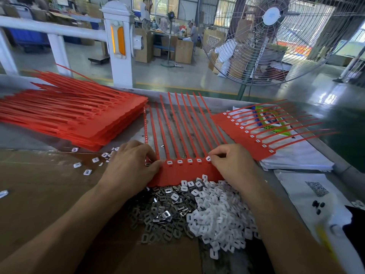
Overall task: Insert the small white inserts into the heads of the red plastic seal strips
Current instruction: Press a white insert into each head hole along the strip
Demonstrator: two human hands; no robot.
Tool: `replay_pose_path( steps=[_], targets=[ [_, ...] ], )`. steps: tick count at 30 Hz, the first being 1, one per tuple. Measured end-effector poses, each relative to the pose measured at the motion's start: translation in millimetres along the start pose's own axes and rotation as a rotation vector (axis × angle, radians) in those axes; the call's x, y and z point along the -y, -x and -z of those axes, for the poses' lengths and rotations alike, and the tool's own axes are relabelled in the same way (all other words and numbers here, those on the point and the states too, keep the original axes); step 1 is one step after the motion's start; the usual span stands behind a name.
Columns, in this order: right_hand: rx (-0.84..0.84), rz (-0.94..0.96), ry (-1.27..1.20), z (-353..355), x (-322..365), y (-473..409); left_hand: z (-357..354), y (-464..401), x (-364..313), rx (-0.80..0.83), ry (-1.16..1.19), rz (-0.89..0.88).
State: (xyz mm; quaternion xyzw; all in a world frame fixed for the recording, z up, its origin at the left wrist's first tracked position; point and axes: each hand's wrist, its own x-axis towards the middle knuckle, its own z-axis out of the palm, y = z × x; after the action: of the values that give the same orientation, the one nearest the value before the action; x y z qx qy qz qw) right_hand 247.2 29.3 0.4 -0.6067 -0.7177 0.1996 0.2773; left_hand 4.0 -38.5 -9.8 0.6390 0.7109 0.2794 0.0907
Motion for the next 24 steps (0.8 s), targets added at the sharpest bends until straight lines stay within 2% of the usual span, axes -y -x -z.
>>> replay_pose_path(
  steps=[16, 24],
  targets=[
    [0.016, -0.168, -0.052, 0.6, 8.2, -2.7, 0.1, 0.6, -0.3, 0.013, -0.009, 0.006],
    [-0.004, -0.166, 0.02, -5.3, 9.6, -5.9, -0.6, 0.2, -0.1, 0.013, -0.017, 0.006]
  ],
)
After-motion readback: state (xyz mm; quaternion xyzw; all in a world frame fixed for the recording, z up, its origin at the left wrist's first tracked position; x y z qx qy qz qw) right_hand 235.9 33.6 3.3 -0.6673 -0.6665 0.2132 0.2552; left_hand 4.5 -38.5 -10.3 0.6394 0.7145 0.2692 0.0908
